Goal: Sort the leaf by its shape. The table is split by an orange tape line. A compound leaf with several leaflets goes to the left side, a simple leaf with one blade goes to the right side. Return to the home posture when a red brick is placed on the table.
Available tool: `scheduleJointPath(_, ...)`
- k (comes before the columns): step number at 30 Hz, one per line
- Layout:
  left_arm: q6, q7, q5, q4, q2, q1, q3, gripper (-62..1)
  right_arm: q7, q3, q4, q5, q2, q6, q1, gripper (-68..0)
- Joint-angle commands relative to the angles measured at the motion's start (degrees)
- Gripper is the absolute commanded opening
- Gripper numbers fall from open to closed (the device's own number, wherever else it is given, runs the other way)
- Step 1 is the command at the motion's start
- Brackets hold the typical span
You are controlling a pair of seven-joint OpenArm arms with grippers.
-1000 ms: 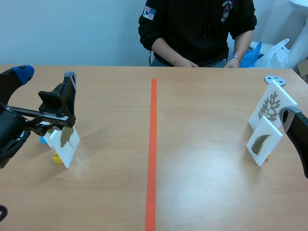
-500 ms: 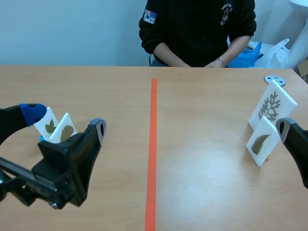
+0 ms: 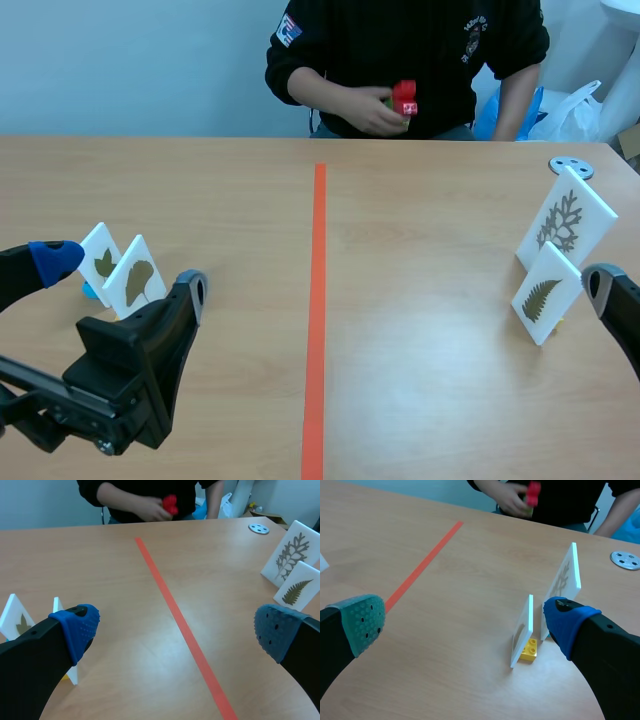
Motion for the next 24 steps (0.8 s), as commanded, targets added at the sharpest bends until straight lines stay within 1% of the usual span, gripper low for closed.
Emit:
scheduleJointPath(1, -0.1, 0.2, -0.2, 0.2, 0.2, -0.3, -0.1, 1.4, 0.9, 0.7, 1.1, 0.8, 0.8, 0.0, -0.1, 0.4)
scheduleJointPath(5, -0.1, 2.0, 0.0, 0.2, 0.1, -0.3, -0.1, 1.4, 0.6, 0.7, 1.1, 0.8, 0.8, 0.0, -0.1, 0.4)
scheduleJointPath(8, -0.1, 2.2, 1.2, 0.2, 0.1, -0.3, -0.1, 1.4, 0.6, 0.7, 1.1, 0.8, 0.8, 0.3, -0.1, 0.4)
scheduleJointPath(12, -0.1, 2.2, 1.2, 0.2, 0.1, -0.3, -0.1, 1.4, 0.0, 0.7, 1.1, 0.8, 0.8, 1.2, -0.1, 0.4)
scheduleJointPath(24, -0.1, 2.2, 1.2, 0.2, 0.1, -0.3, -0.1, 1.4, 0.0, 0.7, 1.1, 0.8, 0.8, 1.2, -0.1, 0.4)
